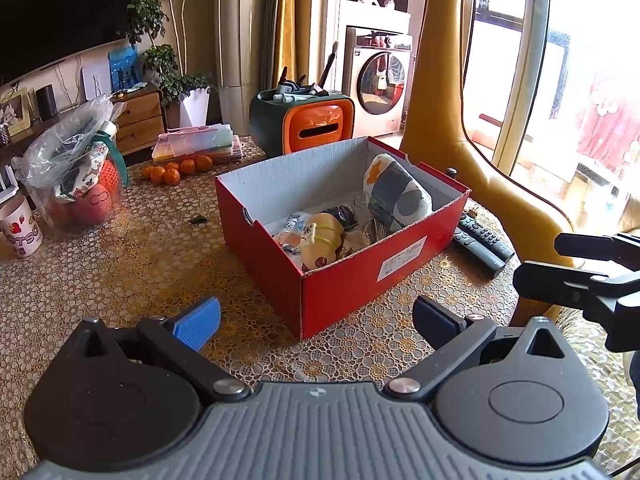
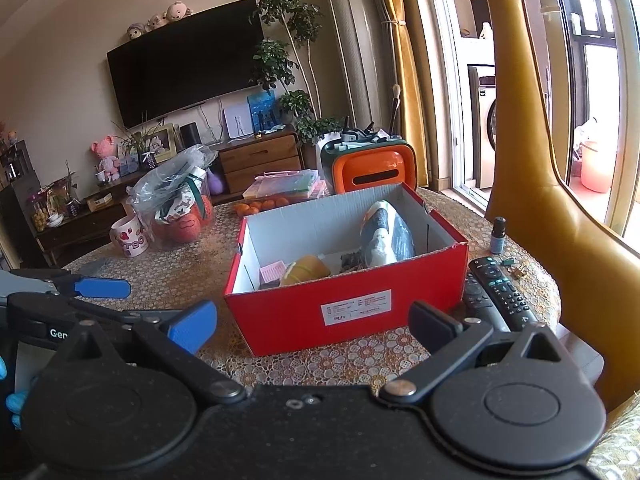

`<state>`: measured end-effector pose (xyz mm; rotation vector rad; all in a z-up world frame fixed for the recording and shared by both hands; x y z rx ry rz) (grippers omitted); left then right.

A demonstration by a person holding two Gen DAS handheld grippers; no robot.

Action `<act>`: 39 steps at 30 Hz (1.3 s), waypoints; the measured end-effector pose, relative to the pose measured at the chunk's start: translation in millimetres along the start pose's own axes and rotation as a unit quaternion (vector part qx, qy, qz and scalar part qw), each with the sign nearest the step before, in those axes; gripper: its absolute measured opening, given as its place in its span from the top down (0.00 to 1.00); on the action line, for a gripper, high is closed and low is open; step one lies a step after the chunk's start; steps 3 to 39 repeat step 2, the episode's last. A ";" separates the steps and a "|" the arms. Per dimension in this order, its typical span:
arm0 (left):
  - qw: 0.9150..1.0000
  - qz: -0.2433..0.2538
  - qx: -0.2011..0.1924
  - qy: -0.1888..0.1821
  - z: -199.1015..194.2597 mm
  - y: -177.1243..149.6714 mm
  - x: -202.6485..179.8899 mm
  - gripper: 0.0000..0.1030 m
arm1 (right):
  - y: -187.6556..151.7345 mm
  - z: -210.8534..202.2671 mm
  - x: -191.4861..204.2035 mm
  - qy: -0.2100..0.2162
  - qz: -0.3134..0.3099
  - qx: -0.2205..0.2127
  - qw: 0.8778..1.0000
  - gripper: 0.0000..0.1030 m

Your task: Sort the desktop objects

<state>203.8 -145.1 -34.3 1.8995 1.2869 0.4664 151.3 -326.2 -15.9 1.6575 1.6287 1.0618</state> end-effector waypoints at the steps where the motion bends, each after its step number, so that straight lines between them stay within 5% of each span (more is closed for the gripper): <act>1: 1.000 -0.003 0.000 -0.003 -0.1 -0.2 0.8 0.00 | -1.3 0.3 0.6 -0.002 0.001 0.000 1.000 0.00; 39: 1.000 -0.005 0.000 -0.008 -0.5 -0.7 1.4 0.00 | -2.2 0.6 1.1 -0.006 0.002 0.000 1.000 0.00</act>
Point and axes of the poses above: each gripper's, at about its wrist camera, not at the fingertips, and z roughly the way its jaws point, x to its left, y to its top, the point moved 7 cm from there along z, roughly the way its jaws point, and after that the axes turned 7 degrees about -y, right-handed, at the moved point
